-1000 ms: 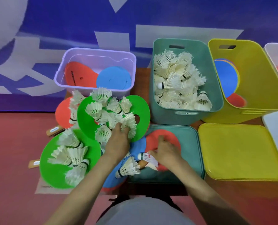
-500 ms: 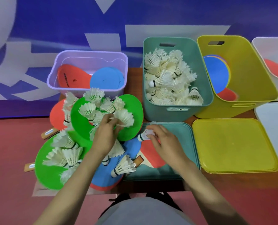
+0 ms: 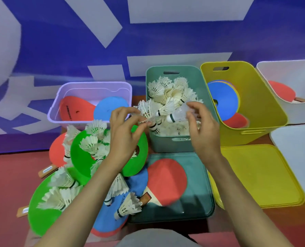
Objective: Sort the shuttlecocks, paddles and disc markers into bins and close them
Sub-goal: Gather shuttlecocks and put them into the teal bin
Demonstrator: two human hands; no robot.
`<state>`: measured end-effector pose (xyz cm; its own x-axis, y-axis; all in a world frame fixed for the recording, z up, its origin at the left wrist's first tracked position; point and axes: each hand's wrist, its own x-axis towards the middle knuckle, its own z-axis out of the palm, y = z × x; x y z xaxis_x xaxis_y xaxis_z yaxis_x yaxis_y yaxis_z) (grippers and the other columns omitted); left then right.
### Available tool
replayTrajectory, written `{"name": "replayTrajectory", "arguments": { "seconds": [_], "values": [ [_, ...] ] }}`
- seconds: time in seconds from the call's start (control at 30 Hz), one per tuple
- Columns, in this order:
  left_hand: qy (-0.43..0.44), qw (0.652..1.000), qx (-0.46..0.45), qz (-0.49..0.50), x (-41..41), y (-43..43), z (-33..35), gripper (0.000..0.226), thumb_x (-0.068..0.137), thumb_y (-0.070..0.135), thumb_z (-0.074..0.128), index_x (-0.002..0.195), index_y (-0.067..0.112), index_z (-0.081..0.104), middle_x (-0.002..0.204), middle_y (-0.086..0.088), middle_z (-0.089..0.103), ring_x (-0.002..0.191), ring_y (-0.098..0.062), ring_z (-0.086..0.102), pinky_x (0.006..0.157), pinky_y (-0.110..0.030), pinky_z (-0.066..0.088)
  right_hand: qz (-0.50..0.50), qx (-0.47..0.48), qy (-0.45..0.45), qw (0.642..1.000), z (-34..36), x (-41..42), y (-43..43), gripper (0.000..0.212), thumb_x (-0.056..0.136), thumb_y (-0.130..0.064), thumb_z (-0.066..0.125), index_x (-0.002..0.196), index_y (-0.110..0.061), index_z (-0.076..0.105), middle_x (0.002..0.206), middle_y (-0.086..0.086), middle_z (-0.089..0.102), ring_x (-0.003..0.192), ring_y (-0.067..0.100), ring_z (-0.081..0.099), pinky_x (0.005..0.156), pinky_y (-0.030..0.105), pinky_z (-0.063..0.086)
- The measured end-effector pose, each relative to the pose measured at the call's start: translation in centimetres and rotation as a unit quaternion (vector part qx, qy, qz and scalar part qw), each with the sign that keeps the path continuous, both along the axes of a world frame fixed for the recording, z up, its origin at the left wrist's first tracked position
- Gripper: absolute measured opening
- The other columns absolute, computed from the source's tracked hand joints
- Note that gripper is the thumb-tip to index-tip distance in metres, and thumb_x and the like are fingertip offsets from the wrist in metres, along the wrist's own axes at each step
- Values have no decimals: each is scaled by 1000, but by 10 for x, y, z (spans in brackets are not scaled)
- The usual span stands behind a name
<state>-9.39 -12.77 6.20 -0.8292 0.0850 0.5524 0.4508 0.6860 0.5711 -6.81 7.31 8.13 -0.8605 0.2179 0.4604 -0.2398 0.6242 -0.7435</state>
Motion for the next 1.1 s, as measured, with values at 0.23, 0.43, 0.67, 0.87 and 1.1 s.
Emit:
{"name": "replayTrajectory", "arguments": {
  "seconds": [0.23, 0.43, 0.67, 0.87, 1.1],
  "values": [
    [52, 996, -75, -17, -72, 45, 14, 18, 83, 33, 62, 83, 17, 72, 91, 5, 69, 103, -15, 48, 108, -44, 15, -54, 80, -99, 990, 3, -72, 47, 27, 97, -16, 46, 123, -13, 50, 107, 8, 66, 94, 32, 60, 71, 39, 46],
    [-47, 988, -145, 6, -139, 72, 16, 27, 89, 31, 49, 87, 16, 71, 94, 2, 70, 109, -22, 55, 109, -43, 15, -48, 136, -143, 979, -6, -150, 61, 18, 95, -14, 44, 110, -13, 54, 99, 11, 67, 88, 36, 59, 66, 39, 46],
    [-162, 880, -446, -28, -174, 90, -14, 23, 82, 9, 51, 93, 16, 70, 96, -2, 69, 89, -24, 61, 85, -28, 36, 33, 229, -271, 934, -42, -211, 58, 16, 88, -2, 42, 95, -13, 52, 86, 14, 61, 76, 34, 55, 59, 32, 35],
    [-224, 852, -474, -3, -193, 102, -25, 27, 87, 7, 46, 102, 15, 67, 105, -8, 66, 96, -28, 63, 71, -32, 46, 78, 92, -280, 952, -52, -228, 50, 14, 85, -4, 47, 82, -12, 58, 82, 4, 65, 75, 23, 60, 66, 34, 49],
    [-381, 823, -412, -89, -200, 102, -31, 17, 84, 6, 44, 87, 6, 60, 90, -9, 58, 89, -30, 57, 69, -33, 43, 79, 211, -355, 907, -74, -228, 57, 27, 80, 9, 41, 82, -17, 50, 86, 10, 63, 81, 30, 59, 65, 33, 47]
  ]
}}
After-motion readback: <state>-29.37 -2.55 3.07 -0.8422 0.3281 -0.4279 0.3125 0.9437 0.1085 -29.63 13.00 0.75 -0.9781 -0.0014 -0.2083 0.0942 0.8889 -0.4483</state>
